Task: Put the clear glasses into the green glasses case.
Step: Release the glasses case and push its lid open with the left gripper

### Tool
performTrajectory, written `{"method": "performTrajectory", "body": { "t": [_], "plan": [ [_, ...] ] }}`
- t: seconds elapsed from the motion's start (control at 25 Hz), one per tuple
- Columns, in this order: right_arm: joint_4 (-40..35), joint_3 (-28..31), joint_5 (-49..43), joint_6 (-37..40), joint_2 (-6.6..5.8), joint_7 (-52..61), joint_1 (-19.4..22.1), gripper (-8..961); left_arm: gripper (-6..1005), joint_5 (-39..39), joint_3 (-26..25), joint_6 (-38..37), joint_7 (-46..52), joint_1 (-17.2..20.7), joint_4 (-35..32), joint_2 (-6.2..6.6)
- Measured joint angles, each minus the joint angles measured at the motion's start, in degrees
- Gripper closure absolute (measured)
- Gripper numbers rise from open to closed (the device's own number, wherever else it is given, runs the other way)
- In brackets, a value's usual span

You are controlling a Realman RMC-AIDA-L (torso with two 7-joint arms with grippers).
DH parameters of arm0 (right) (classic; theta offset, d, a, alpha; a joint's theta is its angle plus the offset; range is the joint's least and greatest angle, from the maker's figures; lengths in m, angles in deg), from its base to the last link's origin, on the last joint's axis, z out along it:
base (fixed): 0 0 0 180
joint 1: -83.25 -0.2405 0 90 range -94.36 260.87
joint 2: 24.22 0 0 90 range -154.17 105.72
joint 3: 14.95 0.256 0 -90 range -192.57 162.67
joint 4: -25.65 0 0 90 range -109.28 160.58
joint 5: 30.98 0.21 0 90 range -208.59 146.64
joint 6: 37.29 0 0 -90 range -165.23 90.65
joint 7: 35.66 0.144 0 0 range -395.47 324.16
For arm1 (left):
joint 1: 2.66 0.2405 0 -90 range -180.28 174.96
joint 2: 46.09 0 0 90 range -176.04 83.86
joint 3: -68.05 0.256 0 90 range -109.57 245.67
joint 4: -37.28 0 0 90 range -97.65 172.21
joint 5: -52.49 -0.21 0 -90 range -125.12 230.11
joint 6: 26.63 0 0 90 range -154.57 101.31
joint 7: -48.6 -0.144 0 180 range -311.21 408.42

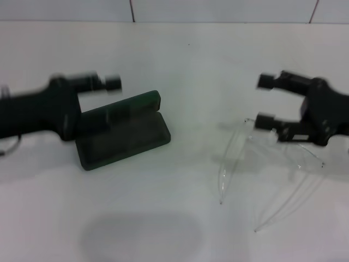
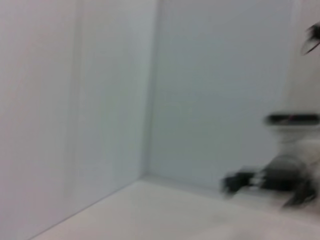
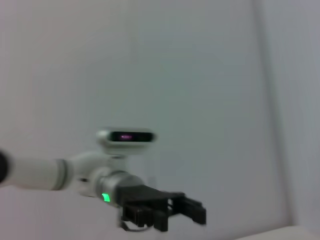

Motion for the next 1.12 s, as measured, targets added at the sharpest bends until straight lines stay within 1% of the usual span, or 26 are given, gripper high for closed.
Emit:
{"method": "performTrajectory", "body": {
  "t": [0.04, 0.08, 0.16, 0.2, 0.28, 0.36, 0.4, 0.44, 0.48, 0.64, 0.8, 1.12],
  "plan": [
    [0.0, 1.6, 0.0, -0.2, -0.24, -0.1, 0.7, 77, 390, -1.2, 0.3, 2.4, 1.2, 0.0, -3.9, -0.62],
    [0.0, 3.8, -0.1, -0.3, -0.50, -0.1, 1.5, 77, 390, -2.6, 1.2, 4.8, 3.0, 0.0, -7.6, -0.98],
    [0.0, 6.8, -0.1, -0.3, -0.91, -0.2, 3.1, 78, 390, -5.3, 4.0, 8.5, 7.2, -0.1, -13.9, -1.05],
    [0.0, 9.2, -0.1, -0.2, -1.22, -0.2, 4.3, 78, 390, -7.4, 5.9, 10.8, 10.2, -0.4, -17.2, -1.02],
    [0.0, 12.8, 0.0, 0.0, -1.63, -0.2, 6.3, 78, 390, -12.4, 8.8, 14.0, 15.0, -1.6, -21.5, -0.97],
    [0.0, 16.0, 0.0, 0.5, -1.95, -0.2, 8.3, 77, 391, -16.4, 11.0, 15.8, 18.2, -2.5, -23.4, -1.03],
    [0.0, 17.7, 0.1, 0.8, -2.15, -0.2, 9.3, 77, 391, -18.5, 12.3, 16.6, 19.8, -3.0, -24.1, -1.06],
    [0.0, 17.7, 0.1, 0.8, -2.15, -0.2, 9.3, 77, 391, -20.1, 13.2, 17.0, 20.7, -3.4, -24.3, -1.08],
    [0.0, 20.7, 0.0, 1.8, -2.49, -0.2, 11.7, 77, 391, -22.4, 14.6, 17.7, 22.0, -4.0, -24.6, -1.09],
    [0.0, 24.2, 0.1, 3.6, -2.62, -0.3, 14.5, 77, 392, -28.5, 18.4, 19.6, 25.5, -5.6, -24.2, -1.21],
    [0.0, 25.9, 0.0, 4.9, -2.56, -0.3, 16.4, 78, 421, -29.4, 20.3, 20.5, 26.0, -5.8, -23.8, -1.24],
    [0.0, 26.0, -0.3, 6.3, -2.30, -0.3, 16.9, 78, 498, -29.9, 21.6, 22.5, 25.7, -6.0, -19.8, -1.17]
  ]
}}
